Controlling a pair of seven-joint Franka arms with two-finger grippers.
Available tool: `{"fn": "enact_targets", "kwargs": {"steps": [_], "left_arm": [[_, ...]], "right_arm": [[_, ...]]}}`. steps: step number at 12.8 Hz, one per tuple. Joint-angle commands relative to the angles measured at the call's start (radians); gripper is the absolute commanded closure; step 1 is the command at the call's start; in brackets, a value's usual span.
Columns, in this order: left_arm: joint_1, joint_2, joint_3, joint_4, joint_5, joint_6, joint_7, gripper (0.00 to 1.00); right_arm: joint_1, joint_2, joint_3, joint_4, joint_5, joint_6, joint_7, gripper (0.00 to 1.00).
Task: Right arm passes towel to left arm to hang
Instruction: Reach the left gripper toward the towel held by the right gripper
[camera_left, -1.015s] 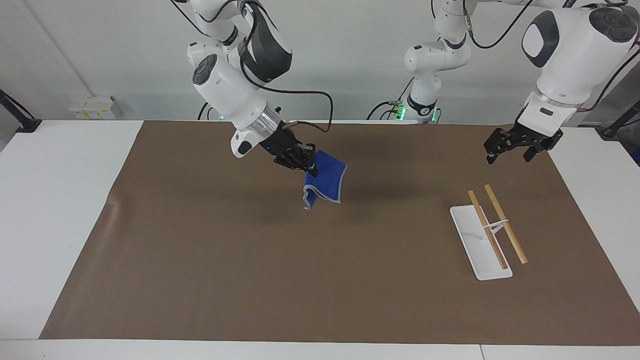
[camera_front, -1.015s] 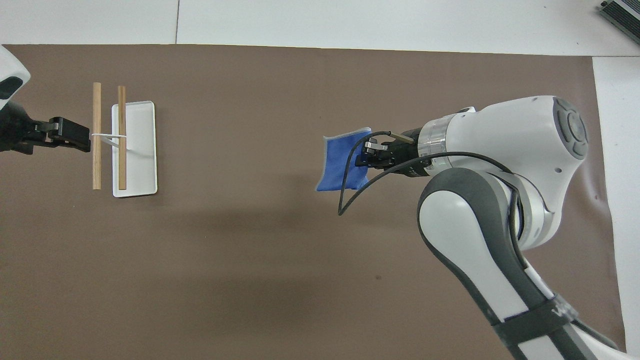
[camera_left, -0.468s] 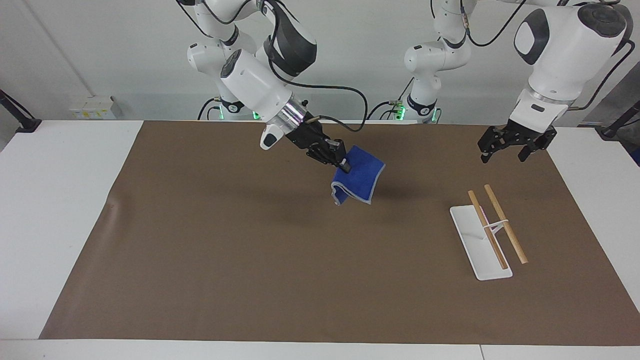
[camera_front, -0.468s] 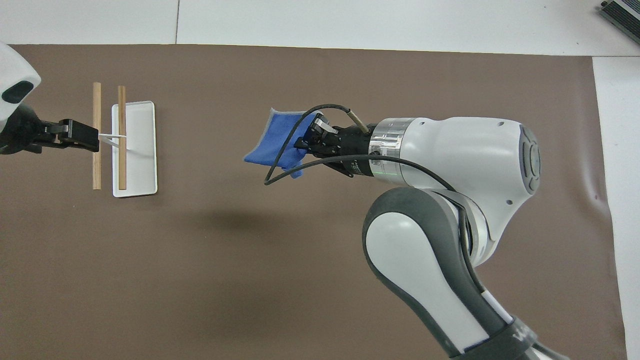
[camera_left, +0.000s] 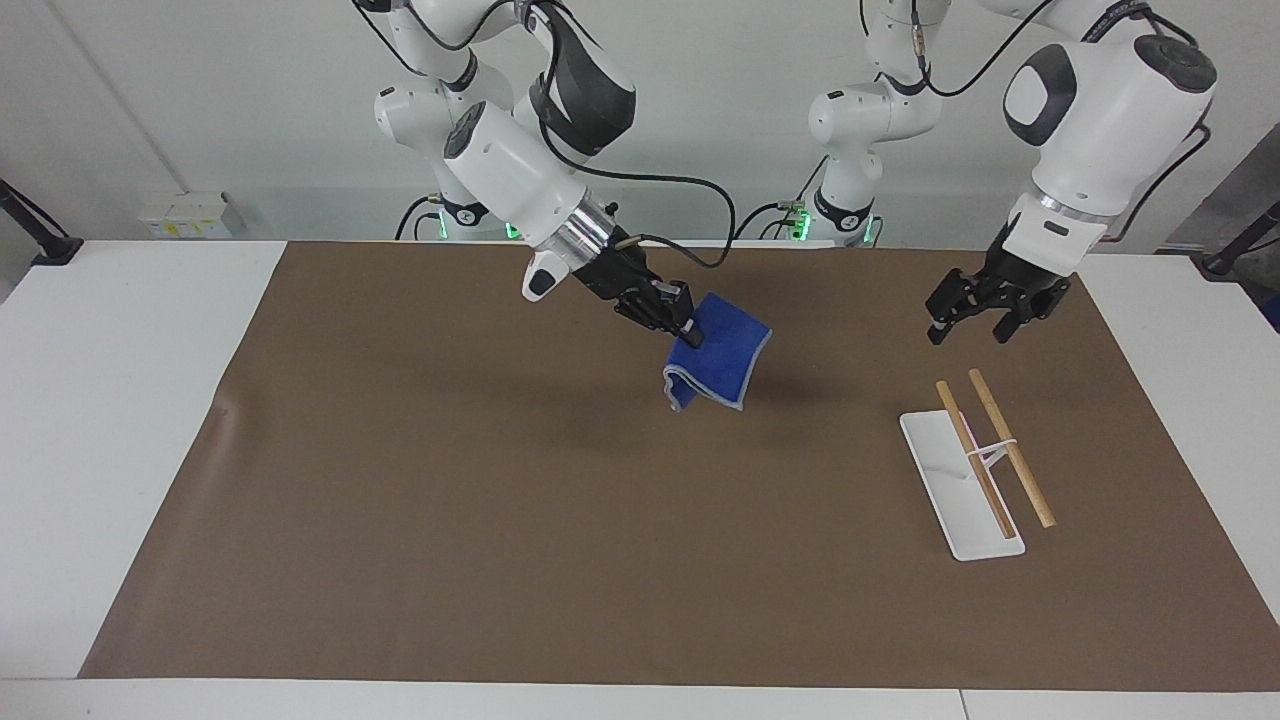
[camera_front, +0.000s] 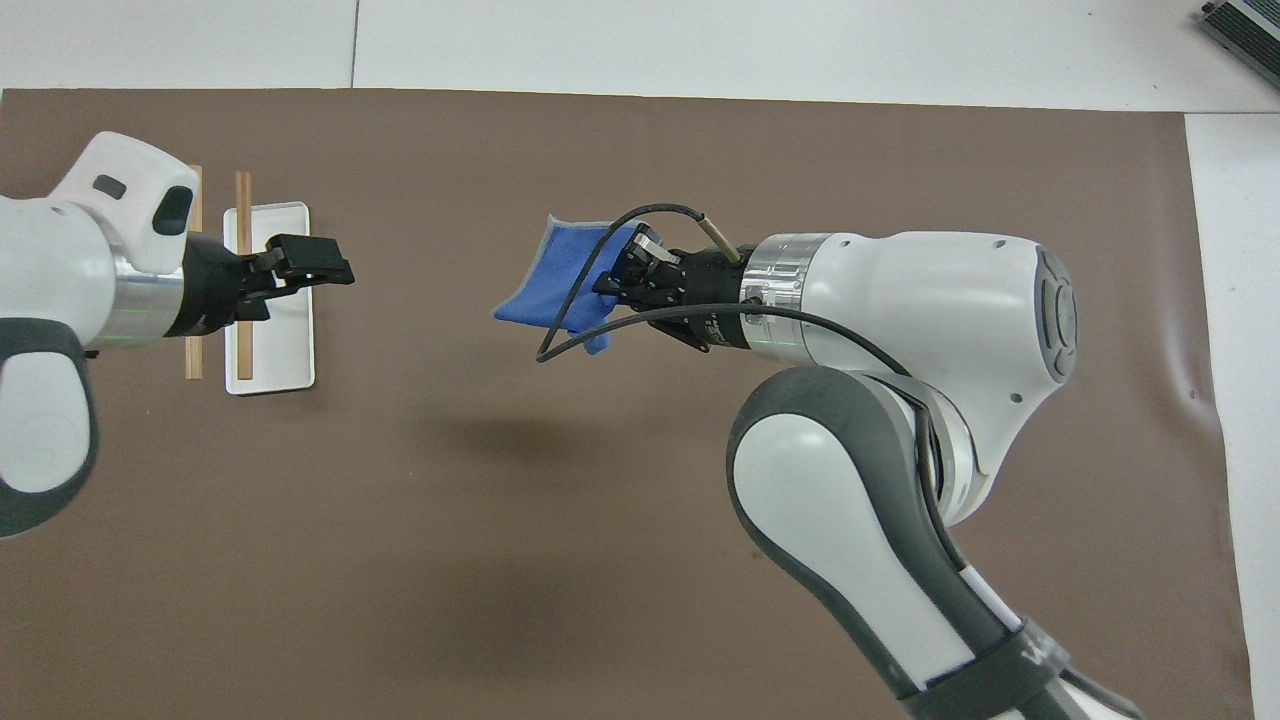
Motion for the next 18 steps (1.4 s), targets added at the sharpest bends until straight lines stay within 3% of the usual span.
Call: {"fn": "enact_targets", "kwargs": {"steps": [1,5,9,10,11,13,15,18], "left_arm": [[-0.129,-0.04,0.013,-0.105,-0.028,0.197,-0.244,0.0],[-0.212,-0.01,0.013,-0.118,-0.184,0.298,-0.353,0.0],[-0.255,-0.009,0.015,-0.118,-0.192,0.319,-0.425,0.0],[-0.257,-0.009,0.013,-0.118,-0.192,0.318,-0.425,0.05],[-0.258,-0.009,0.013,-0.118,-0.192,0.316,-0.425,0.28],[-0.258,-0.009,0.013,-0.118,-0.192,0.313,-0.425,0.55],[-0.26,-0.009,0.013,-0.118,-0.192,0.315,-0.423,0.76],[-0.275,-0.009,0.015,-0.116,-0.192,0.316,-0.423,0.92]], "right_arm": [[-0.014,0.009,0.008,0.017,0.03,-0.009,0.002,1.0],[-0.014,0.009,0.006,0.014,0.029,-0.016,-0.001,1.0],[-0.015,0.009,0.006,0.014,0.029,-0.018,-0.001,1.0],[-0.017,0.007,0.006,0.014,0.029,-0.022,-0.001,1.0],[-0.017,0.007,0.006,0.014,0.029,-0.027,-0.004,1.0],[-0.02,0.007,0.006,0.014,0.029,-0.03,-0.007,1.0],[-0.02,0.007,0.005,0.014,0.027,-0.03,-0.008,1.0],[-0.02,0.007,0.005,0.014,0.025,-0.03,-0.008,1.0]]}}
